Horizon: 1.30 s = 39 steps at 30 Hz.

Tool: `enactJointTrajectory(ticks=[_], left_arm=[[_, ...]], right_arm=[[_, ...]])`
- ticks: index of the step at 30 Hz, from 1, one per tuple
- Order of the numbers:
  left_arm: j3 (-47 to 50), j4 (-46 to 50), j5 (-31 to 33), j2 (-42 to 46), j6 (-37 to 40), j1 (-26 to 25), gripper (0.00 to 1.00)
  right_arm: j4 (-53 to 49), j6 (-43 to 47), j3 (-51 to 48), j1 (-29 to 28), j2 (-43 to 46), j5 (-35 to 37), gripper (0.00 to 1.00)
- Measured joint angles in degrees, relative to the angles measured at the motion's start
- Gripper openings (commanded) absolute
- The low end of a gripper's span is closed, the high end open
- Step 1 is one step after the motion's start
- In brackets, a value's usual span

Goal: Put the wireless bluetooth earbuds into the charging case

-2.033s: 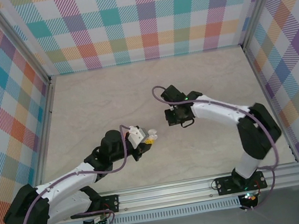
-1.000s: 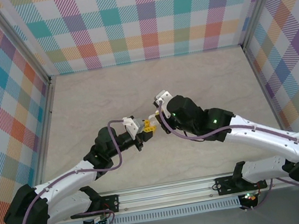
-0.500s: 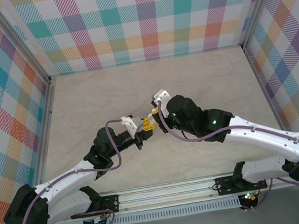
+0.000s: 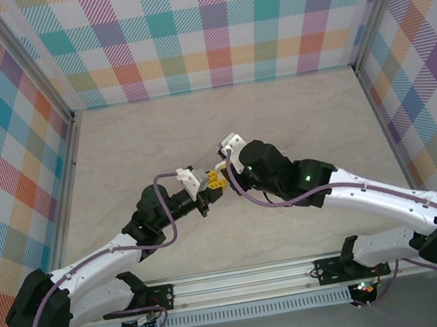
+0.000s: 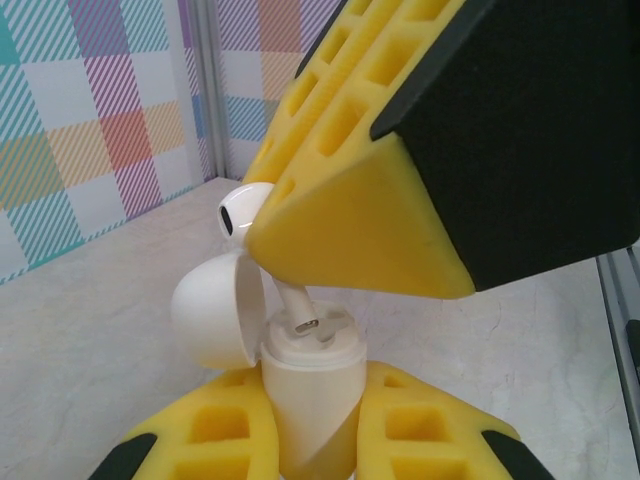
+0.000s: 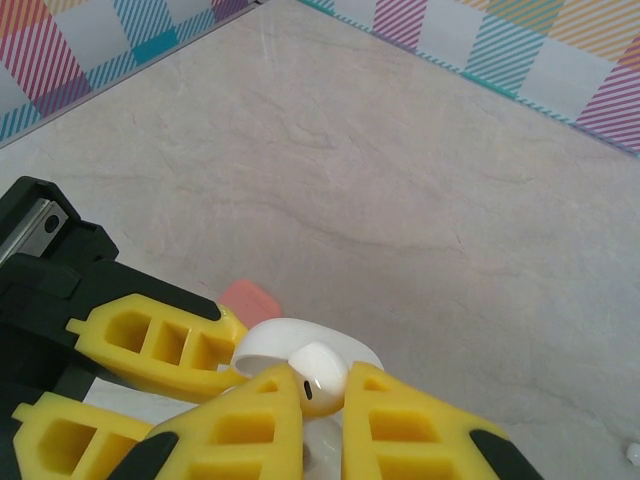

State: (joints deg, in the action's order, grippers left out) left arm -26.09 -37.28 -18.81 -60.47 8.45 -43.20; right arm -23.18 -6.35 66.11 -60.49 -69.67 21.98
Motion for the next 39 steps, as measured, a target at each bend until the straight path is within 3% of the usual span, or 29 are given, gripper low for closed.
enactJointTrajectory(ticks=[13,39], left_arm=[[-0.13,1.97,0.42,0.00,-1.62,0.00,0.00],[-1.51,3.56,0.42,0.00,-4.39,0.00,0.00]], right_arm=[[1.40,1.60,-1.73,-0.42,-0.04,-0.07,0.12],[3.06,13.57,-1.95,-1.01,0.00,1.55,0.12]])
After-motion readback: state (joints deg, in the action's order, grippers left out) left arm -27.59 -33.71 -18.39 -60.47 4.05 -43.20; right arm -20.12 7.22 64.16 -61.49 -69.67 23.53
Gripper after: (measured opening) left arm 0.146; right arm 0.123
